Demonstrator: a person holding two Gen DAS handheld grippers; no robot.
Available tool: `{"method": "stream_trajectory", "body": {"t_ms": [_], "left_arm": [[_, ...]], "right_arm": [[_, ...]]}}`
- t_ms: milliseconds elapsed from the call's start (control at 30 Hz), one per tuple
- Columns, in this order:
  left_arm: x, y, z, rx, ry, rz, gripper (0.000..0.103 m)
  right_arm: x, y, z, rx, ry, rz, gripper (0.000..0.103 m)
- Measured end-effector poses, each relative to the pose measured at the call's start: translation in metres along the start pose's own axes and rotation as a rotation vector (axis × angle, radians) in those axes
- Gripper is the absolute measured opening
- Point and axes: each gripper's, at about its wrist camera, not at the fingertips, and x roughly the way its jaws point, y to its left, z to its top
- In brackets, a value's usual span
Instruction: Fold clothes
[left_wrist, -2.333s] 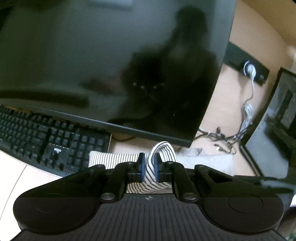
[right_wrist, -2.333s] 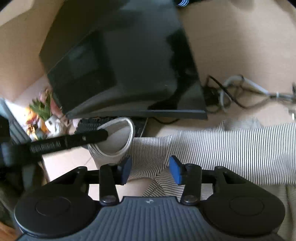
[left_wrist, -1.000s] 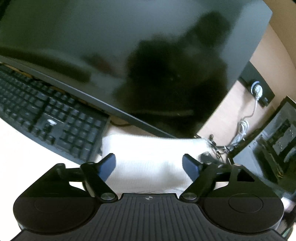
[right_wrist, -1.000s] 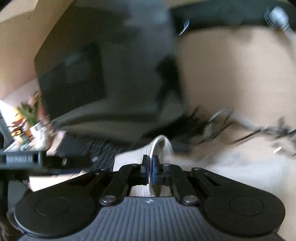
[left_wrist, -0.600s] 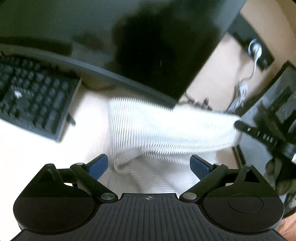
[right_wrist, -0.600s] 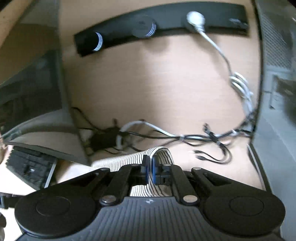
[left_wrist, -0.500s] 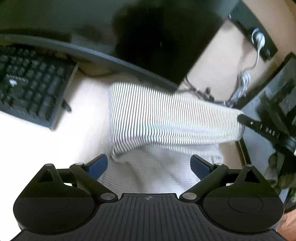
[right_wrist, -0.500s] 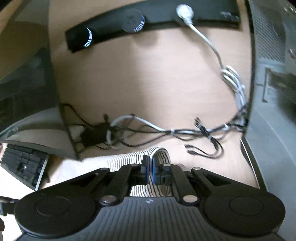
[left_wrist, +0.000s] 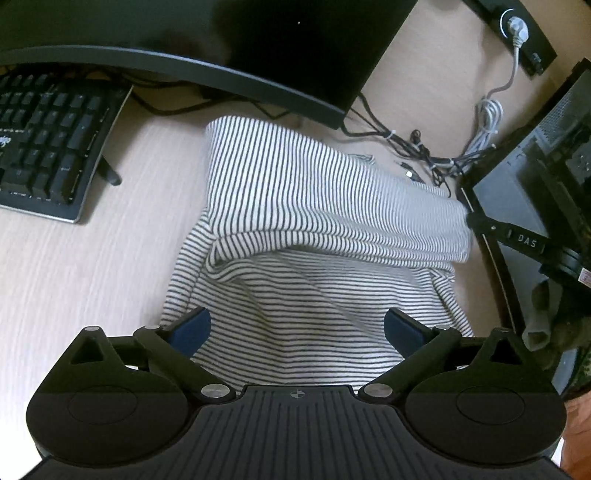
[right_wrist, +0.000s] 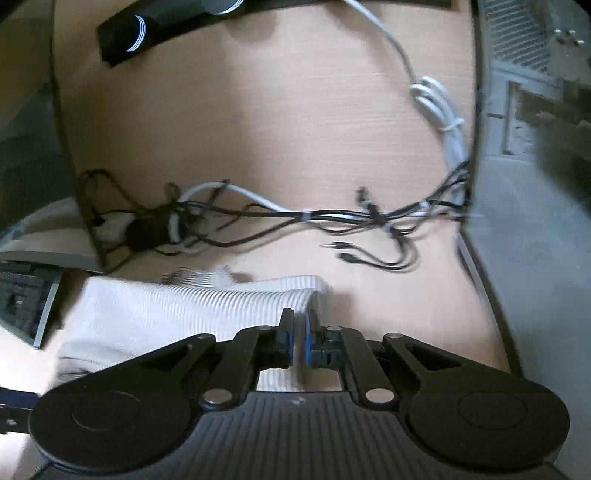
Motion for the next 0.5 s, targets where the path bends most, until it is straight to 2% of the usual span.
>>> {"method": "stream_trajectory", "body": {"t_ms": [67,167,233,300,333,367,400,433,500], "left_arm": [[0.002,-0.001,-0.001,-0.003,0.002,0.003,0.103],[0.004,-0.004,-0.003,0.0,0.01,0.004,0.103],[0.005,-0.005,-0.003,0.005,0.015,0.002,0.103],[0.006,-0.007,-0.004,0.01,0.02,0.001,0.103],[0.006,-0.008,-0.003,0.014,0.019,0.0,0.103],[0.005,-0.009,-0.003,0.018,0.016,-0.001,0.103],[0.005,-0.011,-0.002,0.025,0.011,-0.003,0.103],[0.004,-0.013,-0.001,0.038,0.001,-0.008,0.103],[0.002,-0.017,0.004,0.071,-0.023,-0.019,0.103]], "right_arm": [[0.0,-0.004,0.0,0.009,-0.004,-0.026,0.005],[0.001,-0.007,0.0,0.04,0.003,0.015,0.009],[0.006,-0.005,-0.001,0.06,0.013,0.04,0.016],[0.014,-0.002,-0.003,0.079,0.028,0.053,0.031],[0.021,-0.001,-0.004,0.084,0.045,0.059,0.032],[0.026,0.003,-0.005,0.079,0.059,0.067,0.03],[0.031,0.006,-0.005,0.074,0.073,0.075,0.012],[0.03,0.01,-0.003,0.058,0.059,0.086,0.003],[0.017,0.018,0.007,0.019,-0.016,0.104,0.004]]}}
